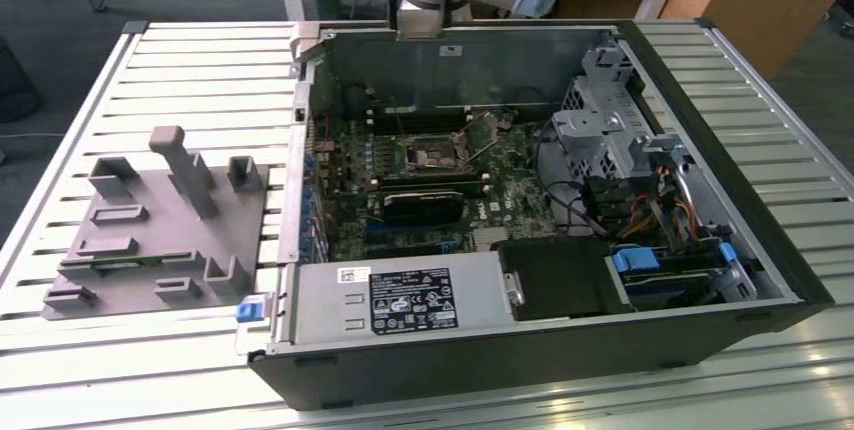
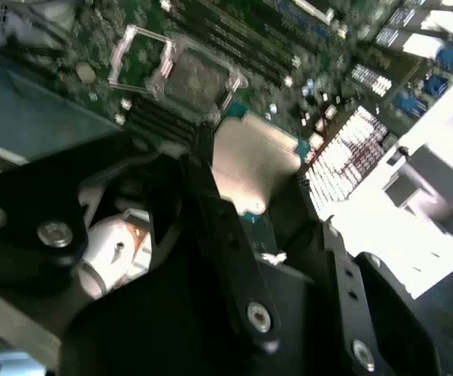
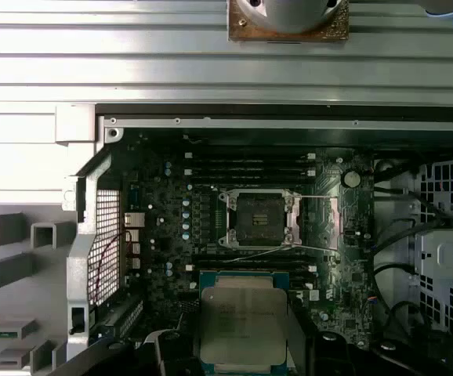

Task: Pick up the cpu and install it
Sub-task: 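Pick up the cpu and move it towards the insertion slot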

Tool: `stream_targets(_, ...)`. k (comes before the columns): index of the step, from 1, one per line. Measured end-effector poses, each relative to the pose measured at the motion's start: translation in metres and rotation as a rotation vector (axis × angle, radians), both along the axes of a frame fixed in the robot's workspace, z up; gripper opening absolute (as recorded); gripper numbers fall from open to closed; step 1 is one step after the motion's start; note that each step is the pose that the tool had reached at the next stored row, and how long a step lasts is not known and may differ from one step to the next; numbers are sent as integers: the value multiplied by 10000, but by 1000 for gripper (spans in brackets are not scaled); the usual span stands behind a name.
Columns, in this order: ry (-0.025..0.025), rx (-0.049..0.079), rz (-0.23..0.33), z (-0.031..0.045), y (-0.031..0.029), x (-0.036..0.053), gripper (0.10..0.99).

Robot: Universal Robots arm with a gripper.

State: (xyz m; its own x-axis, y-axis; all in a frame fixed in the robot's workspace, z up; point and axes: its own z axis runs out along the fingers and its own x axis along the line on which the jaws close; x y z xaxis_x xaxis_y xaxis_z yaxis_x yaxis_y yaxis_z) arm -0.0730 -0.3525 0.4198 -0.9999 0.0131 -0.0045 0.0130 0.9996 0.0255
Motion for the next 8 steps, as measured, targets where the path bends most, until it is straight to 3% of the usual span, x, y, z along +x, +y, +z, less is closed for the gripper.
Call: stream_targets(8, -1, 1, -2, 0, 0, 25, 533)
